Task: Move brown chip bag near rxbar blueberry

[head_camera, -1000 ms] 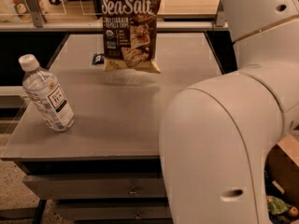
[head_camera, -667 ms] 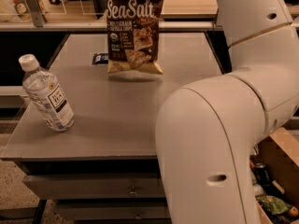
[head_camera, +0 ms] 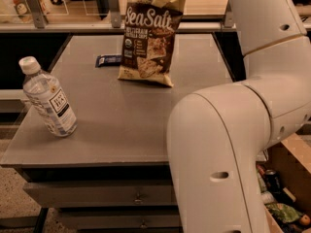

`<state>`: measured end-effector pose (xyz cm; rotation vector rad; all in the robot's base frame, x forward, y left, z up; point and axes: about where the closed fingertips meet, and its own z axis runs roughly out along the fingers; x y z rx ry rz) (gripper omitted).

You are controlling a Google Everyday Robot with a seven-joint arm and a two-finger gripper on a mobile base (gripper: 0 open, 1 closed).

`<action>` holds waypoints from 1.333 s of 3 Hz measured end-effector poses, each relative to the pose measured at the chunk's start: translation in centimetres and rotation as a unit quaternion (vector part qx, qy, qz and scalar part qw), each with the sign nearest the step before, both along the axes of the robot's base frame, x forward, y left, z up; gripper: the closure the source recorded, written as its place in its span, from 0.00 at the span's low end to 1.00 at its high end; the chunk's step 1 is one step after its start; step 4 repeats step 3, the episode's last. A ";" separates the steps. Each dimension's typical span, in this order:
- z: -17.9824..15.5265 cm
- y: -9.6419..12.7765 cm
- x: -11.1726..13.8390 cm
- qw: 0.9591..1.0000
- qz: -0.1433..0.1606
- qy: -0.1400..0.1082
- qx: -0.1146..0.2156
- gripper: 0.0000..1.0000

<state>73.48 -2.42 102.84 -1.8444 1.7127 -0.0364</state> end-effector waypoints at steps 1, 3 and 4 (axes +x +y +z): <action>-1.1 -1.7 0.3 1.000 -0.013 0.009 -0.004 0.15; -1.8 -1.8 1.0 1.000 -0.008 0.006 0.006 0.00; -1.8 -1.8 1.0 1.000 -0.008 0.006 0.006 0.00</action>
Offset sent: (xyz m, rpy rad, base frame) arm -0.0051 -0.0487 -0.0143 -0.0394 0.1349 0.0239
